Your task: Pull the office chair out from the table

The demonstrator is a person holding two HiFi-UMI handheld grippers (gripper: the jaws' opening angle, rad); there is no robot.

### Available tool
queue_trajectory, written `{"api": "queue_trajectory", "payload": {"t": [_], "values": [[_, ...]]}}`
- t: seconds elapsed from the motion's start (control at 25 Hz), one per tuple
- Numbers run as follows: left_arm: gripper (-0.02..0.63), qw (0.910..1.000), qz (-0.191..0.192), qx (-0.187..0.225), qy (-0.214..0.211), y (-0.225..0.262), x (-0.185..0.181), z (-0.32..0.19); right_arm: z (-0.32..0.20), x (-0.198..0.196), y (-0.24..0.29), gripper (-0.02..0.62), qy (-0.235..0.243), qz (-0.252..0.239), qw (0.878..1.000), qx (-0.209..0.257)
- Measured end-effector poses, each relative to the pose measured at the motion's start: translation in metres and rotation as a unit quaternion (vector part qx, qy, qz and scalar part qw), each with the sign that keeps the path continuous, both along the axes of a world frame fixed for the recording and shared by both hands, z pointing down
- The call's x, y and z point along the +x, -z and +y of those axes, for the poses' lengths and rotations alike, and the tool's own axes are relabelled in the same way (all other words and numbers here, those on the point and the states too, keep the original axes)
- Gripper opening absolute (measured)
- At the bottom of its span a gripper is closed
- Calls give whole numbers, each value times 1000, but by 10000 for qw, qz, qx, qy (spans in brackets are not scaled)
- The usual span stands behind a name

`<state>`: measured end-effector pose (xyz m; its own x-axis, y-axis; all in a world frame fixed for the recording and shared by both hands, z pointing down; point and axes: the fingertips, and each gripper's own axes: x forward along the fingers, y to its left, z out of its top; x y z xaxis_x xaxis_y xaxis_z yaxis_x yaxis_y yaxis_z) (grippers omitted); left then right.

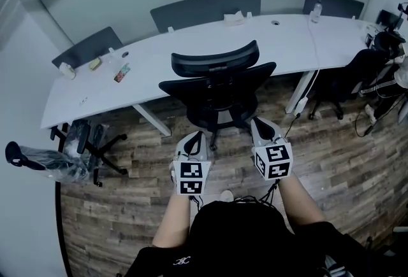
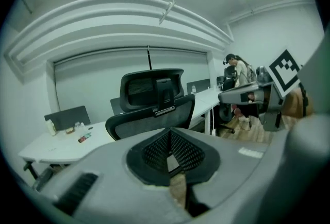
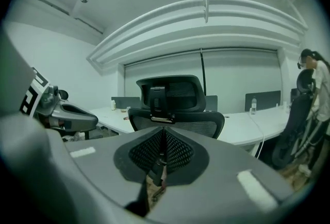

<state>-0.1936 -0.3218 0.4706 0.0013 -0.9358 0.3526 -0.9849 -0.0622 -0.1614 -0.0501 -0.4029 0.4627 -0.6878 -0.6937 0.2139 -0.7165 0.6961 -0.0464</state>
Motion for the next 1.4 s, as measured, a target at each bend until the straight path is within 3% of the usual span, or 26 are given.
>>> {"api": "queue_trajectory", "payload": {"t": [0.16, 0.24, 0.36, 0.56, 0.64, 0.8, 0.84, 0.92, 1.28, 1.36, 1.4], "values": [[8, 9946, -1027, -53, -155, -9, -22, -27, -36, 0, -1, 57, 83, 608, 9973, 410], [57, 9872, -1556, -159, -318, -15, -32, -45, -56, -1, 1, 61, 147, 1021, 9919, 738], [101, 9736, -2244, -156, -375, -15, -55, -72, -88, -5, 2, 93, 215, 1704, 9771, 1256], [161, 9533, -2985, -176, -421, -8, -93, -116, -138, -8, -2, 129, 72, 2610, 9450, 1971], [179, 9456, -3207, -266, -478, -8, -106, -132, -154, -11, -5, 160, 106, 3006, 9281, 2193], [227, 9333, -3481, -537, -701, -19, -124, -157, -176, -22, -18, 217, 353, 4145, 8662, 2769], [253, 9295, -3546, -619, -807, -24, -125, -160, -180, -24, -22, 224, 402, 4310, 8562, 2820], [287, 9219, -3677, -737, -974, -31, -126, -165, -190, -28, -27, 246, 445, 4488, 8472, 2807], [288, 9049, -4026, -1042, -906, -53, -149, -192, -238, -25, -44, 271, 386, 5135, 8118, 2753], [254, 8974, -4224, -1010, -785, -53, -154, -197, -242, -23, -52, 269, 407, 5289, 8036, 2700], [224, 8925, -4336, -991, -743, -52, -155, -200, -244, -22, -54, 234, 377, 5366, 7984, 2706]]}}
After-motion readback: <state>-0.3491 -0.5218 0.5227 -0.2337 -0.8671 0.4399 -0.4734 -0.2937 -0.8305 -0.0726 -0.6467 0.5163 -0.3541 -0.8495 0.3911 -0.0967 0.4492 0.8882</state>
